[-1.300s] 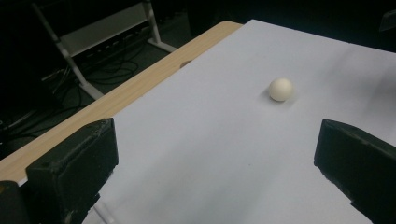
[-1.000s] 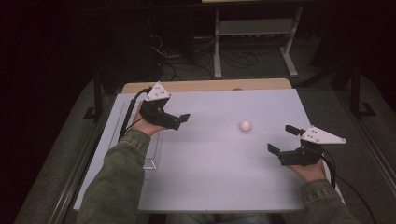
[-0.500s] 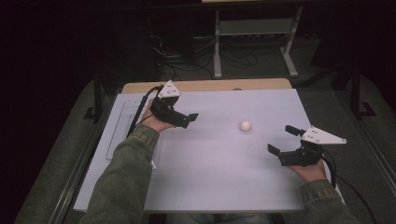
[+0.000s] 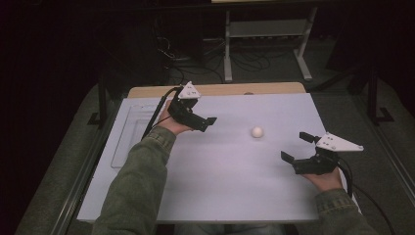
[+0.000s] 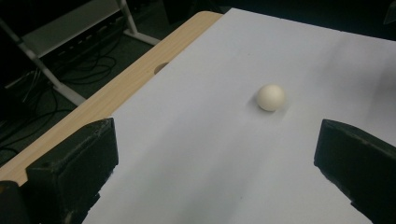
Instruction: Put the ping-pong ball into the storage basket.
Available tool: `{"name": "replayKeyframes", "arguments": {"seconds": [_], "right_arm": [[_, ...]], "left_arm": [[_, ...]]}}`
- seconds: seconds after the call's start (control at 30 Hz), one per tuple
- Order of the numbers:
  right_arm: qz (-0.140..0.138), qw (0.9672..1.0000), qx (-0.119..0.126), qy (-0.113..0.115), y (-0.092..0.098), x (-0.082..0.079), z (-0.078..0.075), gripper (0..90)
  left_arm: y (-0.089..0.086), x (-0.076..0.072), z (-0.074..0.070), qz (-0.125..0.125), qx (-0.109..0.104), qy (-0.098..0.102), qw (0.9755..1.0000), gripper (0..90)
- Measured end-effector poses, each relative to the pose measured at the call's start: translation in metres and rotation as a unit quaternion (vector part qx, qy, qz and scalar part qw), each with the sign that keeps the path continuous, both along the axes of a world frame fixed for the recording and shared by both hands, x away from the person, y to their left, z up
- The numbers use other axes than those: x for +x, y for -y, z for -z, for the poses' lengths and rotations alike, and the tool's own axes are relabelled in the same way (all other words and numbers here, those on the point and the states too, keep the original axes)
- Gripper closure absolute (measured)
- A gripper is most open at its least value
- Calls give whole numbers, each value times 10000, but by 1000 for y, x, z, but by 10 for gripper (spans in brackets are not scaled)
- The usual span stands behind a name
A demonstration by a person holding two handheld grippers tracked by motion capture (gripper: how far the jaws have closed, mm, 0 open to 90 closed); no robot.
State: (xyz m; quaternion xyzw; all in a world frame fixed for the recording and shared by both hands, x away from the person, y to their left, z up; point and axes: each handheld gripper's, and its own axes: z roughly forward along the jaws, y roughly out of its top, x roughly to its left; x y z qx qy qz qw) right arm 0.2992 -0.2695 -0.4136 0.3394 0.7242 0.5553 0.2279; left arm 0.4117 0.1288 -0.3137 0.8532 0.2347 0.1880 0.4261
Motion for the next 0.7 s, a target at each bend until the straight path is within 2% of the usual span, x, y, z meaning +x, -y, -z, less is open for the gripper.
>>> {"name": "replayKeyframes", "arguments": {"seconds": [0.3, 0.7], "right_arm": [[-19, 10000, -11, -38, -1, 0, 1, 0], [-52, 10000, -24, -38, -1, 1, 2, 0]], "left_arm": [[9, 5, 0, 73, 50, -36, 10000, 0], [17, 9, 8, 224, 129, -157, 9995, 0]]}}
